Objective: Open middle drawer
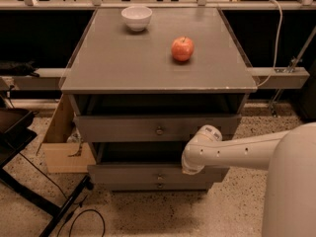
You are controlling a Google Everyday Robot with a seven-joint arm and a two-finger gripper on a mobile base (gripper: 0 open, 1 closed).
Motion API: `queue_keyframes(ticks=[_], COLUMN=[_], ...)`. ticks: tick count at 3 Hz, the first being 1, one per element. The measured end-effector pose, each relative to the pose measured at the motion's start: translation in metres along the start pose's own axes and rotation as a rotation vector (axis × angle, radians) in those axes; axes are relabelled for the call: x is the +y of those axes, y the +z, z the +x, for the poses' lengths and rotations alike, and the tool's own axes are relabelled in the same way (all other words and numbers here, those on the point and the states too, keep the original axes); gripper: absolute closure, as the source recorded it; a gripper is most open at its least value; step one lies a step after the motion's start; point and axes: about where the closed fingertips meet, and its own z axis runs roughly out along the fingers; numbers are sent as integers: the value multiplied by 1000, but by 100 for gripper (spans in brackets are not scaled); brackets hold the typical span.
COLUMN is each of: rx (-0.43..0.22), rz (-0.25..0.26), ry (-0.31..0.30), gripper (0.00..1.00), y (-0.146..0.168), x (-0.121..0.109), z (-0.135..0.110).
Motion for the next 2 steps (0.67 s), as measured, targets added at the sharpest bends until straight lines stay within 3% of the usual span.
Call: queue_keyframes(ticks=[1, 2], rx=[8, 8], rz=[-42, -43], ry=[-2, -2], gripper=[100, 100], y=[-1, -4], x=[19, 19], z=[7, 7])
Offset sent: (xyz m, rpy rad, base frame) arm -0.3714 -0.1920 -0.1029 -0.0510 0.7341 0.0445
